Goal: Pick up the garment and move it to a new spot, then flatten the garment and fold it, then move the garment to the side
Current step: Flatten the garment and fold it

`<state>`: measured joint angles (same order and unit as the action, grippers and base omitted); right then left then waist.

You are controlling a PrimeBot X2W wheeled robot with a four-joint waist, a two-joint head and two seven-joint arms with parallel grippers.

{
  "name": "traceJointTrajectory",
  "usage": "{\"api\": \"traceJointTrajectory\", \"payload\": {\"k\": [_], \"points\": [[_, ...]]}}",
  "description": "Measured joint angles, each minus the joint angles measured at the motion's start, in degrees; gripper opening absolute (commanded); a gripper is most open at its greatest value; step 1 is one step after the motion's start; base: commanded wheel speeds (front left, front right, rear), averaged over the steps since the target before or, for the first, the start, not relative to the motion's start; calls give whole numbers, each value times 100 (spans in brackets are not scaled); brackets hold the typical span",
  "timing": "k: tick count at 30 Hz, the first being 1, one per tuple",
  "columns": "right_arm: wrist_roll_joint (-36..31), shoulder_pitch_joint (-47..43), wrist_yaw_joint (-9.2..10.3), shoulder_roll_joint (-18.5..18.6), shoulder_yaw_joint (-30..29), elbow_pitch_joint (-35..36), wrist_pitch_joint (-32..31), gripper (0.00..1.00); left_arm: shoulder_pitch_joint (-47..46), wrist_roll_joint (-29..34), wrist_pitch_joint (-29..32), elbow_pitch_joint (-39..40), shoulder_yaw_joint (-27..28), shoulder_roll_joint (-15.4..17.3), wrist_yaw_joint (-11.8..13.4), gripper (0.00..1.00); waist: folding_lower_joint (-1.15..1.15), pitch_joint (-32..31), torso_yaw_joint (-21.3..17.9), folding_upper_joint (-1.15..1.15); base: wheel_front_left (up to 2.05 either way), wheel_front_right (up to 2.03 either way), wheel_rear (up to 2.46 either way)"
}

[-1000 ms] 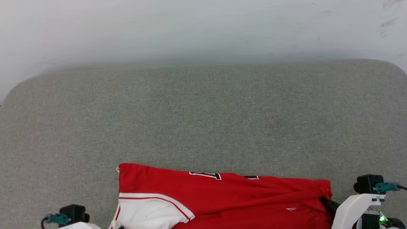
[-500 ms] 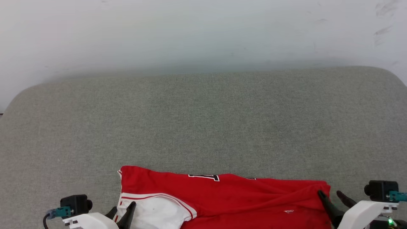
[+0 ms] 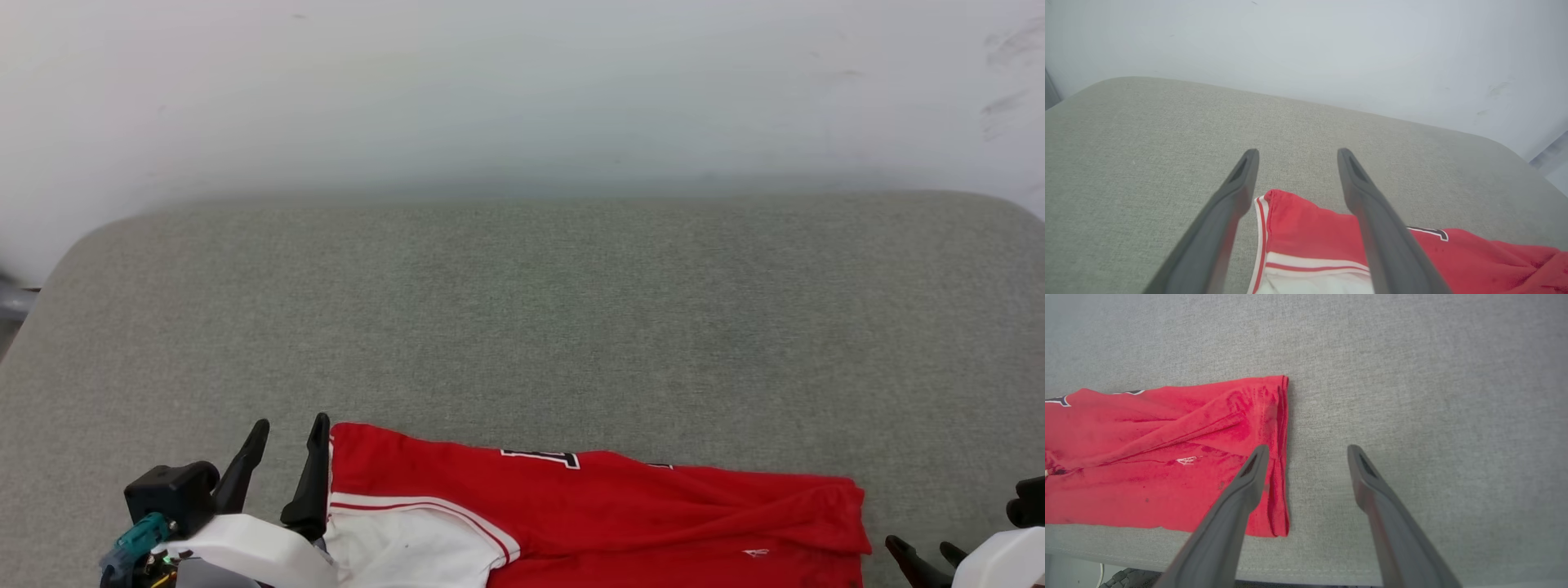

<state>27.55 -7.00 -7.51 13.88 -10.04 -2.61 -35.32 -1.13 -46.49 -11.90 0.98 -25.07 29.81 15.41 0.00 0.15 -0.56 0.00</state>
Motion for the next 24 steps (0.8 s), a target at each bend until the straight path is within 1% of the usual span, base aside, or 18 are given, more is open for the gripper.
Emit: {"api": "traceJointTrajectory", "payload": {"k": [5, 13, 20, 21, 22, 23, 24], "points": [[7, 63, 0, -3, 67, -116, -199, 100, -14, 358, -208, 229, 31, -140, 131, 100, 0, 114, 138, 0, 0, 0, 0], [55, 527, 0, -46, 377, -665, -220, 100, -143, 750, -291, 383, 142, -205, 90, 100, 1, 412, 351, 0, 0, 0, 0], [185, 715, 2, -63, 624, -1159, -264, 100, -205, 795, -299, 334, 174, -341, 12, 100, 1, 606, 456, -1, 0, 0, 0], [196, 753, 3, -52, 673, -1209, -279, 49, -211, 799, -299, 320, 181, -353, -11, 100, 1, 624, 456, -1, 0, 0, 0], [220, 793, 5, -40, 716, -1246, -278, 29, -214, 803, -299, 308, 187, -365, -24, 100, 1, 639, 452, 0, 0, 0, 0], [242, 817, 12, -34, 754, -1277, -270, 0, -214, 810, -299, 287, 190, -378, -26, 100, 1, 650, 445, 0, 0, 0, 0], [269, 836, 12, -23, 790, -1311, -254, 0, -214, 812, -299, 270, 197, -390, -27, 100, 1, 654, 437, 0, 0, 0, 0]]}}
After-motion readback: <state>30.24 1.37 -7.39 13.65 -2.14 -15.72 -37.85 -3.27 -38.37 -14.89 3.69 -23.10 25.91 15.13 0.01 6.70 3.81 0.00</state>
